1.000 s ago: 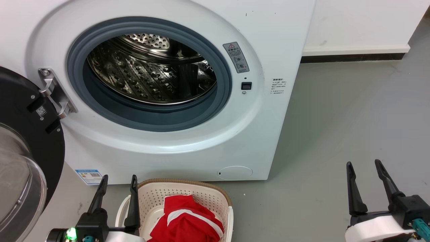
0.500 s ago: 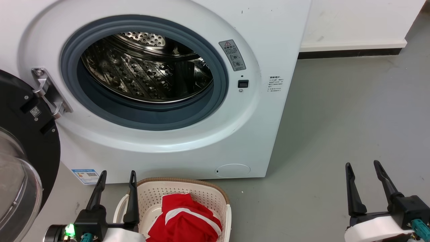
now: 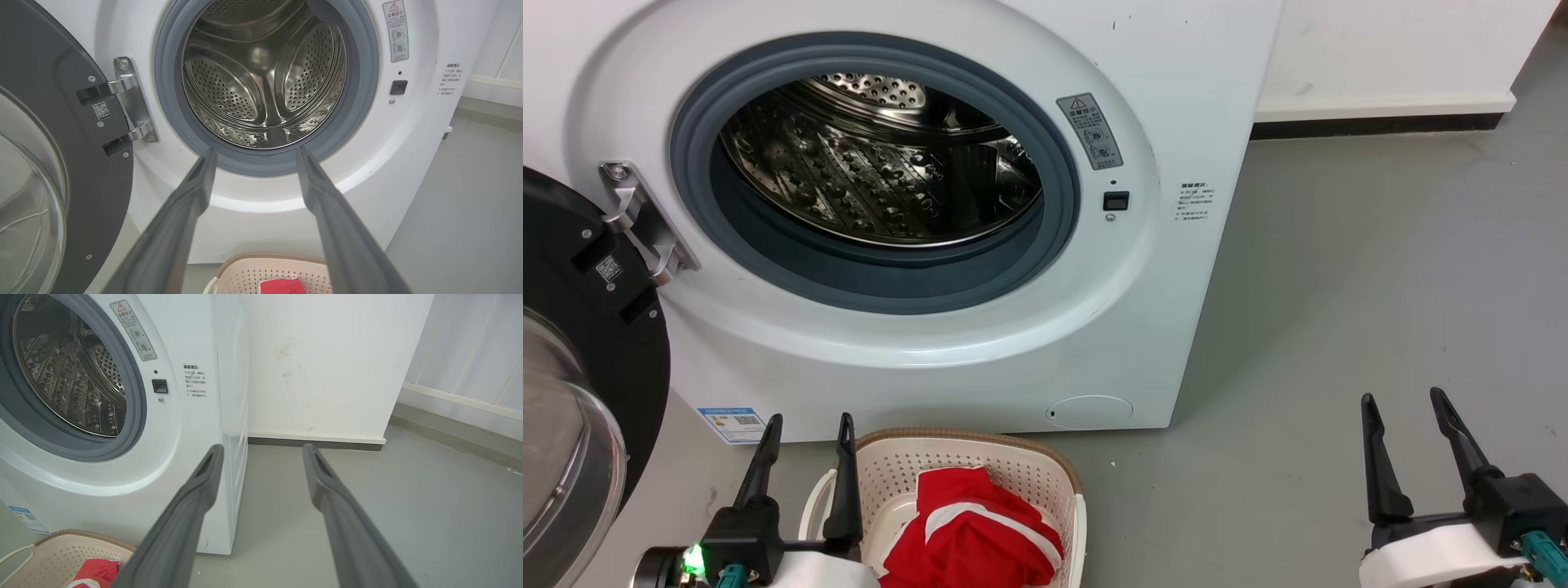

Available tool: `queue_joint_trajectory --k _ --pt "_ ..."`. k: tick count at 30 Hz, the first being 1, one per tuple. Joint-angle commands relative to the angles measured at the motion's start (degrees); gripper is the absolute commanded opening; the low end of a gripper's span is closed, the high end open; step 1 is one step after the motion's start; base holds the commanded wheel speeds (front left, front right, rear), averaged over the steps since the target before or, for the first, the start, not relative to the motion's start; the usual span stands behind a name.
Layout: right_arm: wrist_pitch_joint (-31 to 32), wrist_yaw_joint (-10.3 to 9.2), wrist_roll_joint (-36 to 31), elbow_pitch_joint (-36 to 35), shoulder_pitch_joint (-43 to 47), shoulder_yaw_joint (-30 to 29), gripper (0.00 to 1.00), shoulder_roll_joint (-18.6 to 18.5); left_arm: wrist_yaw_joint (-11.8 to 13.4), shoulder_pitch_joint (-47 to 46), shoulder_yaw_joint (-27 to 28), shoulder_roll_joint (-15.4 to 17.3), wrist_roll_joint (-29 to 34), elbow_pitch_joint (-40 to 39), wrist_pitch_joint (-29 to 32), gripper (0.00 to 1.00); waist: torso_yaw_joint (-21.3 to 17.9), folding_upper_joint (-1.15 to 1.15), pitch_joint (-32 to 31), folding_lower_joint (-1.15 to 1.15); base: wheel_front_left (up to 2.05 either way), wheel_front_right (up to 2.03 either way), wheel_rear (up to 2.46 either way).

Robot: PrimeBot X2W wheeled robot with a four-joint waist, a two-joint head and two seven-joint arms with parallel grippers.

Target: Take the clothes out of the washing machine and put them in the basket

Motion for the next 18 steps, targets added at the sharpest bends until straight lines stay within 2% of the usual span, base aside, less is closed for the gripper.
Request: queue_joint_trajectory --k 1,4,5,18 --pt "0.0 0.0 0.0 -0.01 0.0 0.02 0.0 0.0 0.01 0.0 0.02 -0.02 -0.05 0.01 0.0 0.0 0.01 0.0 0.0 0.0 0.0 0.0 0.0" --pt "0.1 0.01 0.18 1.4 0.45 0.08 0.0 0.07 0.01 0.46 -0.13 -0.25 -0.29 1.53 0.19 0.0 0.03 0.0 0.0 0.0 0.0 0.0 0.0" --pt "1.25 0.01 4.01 2.11 -0.31 -0.28 0.0 0.06 -0.25 -0.48 0.56 -0.27 -3.91 2.48 1.45 0.0 0.03 0.0 -0.06 0.0 0.0 0.0 0.0" --pt "4.68 0.0 19.75 2.94 -1.65 -0.34 0.0 0.05 -1.26 -2.09 1.19 -0.34 -19.21 3.69 4.84 0.0 0.02 0.0 -0.32 0.0 0.0 0.0 0.0"
